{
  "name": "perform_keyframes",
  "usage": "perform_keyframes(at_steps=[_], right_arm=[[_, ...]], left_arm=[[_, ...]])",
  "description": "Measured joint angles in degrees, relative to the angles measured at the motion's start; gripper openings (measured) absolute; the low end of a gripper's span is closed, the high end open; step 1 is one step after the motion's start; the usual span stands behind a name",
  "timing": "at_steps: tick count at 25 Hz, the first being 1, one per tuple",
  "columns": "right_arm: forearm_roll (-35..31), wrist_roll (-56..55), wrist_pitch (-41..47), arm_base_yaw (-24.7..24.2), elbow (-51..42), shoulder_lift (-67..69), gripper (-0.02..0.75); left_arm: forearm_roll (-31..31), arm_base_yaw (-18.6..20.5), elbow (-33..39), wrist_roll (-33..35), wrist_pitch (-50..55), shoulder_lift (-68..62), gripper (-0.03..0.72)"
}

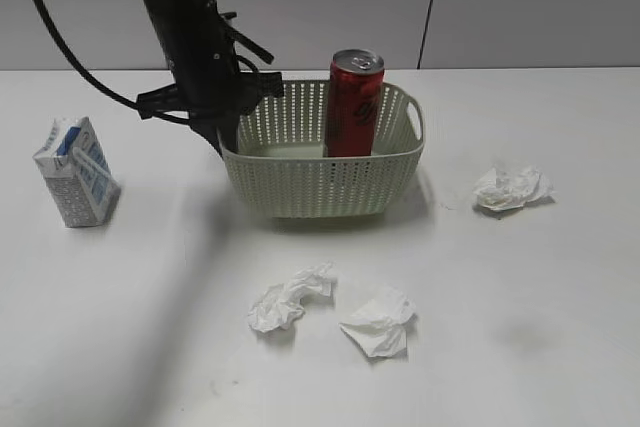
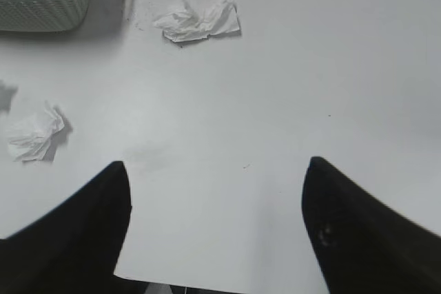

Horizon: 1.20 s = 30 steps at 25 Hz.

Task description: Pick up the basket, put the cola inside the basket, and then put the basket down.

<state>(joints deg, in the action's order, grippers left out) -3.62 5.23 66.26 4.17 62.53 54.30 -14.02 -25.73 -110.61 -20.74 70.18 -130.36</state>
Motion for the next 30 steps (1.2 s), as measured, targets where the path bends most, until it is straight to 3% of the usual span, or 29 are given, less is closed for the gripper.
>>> perform_keyframes(at_steps=[8, 10, 12, 16, 18, 24, 30], right_arm=[[0.00, -1.08, -0.01, 0.00, -1.59, -11.80, 0.596], [0.00, -1.14, 0.10, 0.00, -1.64, -13.61, 0.596], [0.00, -1.32, 0.80, 0.00, -1.77, -14.95, 0.596], [0.00, -2.20, 1.88, 0.00, -1.82, -17.47, 0.594], [0.00, -2.54, 2.11, 0.00, -1.82, -18.54, 0.594], [-1.00, -3.25, 2.20, 0.00, -5.30, -22.58, 0.594], [-0.46, -2.82, -3.17, 0.00, -20.05, -31.88, 0.594]], left_arm=[[0.23, 0.00, -0.58, 2.57, -0.68, -1.10, 0.004], [-0.02, 0.00, -0.58, 2.85, -0.68, -1.10, 0.039], [-0.52, 0.00, -0.79, 3.50, -0.53, -1.10, 0.154], [-1.11, 0.00, -1.04, 4.98, -0.53, -1.04, 0.544], [-1.11, 0.00, -1.04, 5.04, -0.53, -1.04, 0.624], [-0.01, 0.80, -1.11, 5.48, -0.47, 2.55, 0.657], [0.31, 4.91, -1.17, 9.74, -0.43, 10.80, 0.657]])
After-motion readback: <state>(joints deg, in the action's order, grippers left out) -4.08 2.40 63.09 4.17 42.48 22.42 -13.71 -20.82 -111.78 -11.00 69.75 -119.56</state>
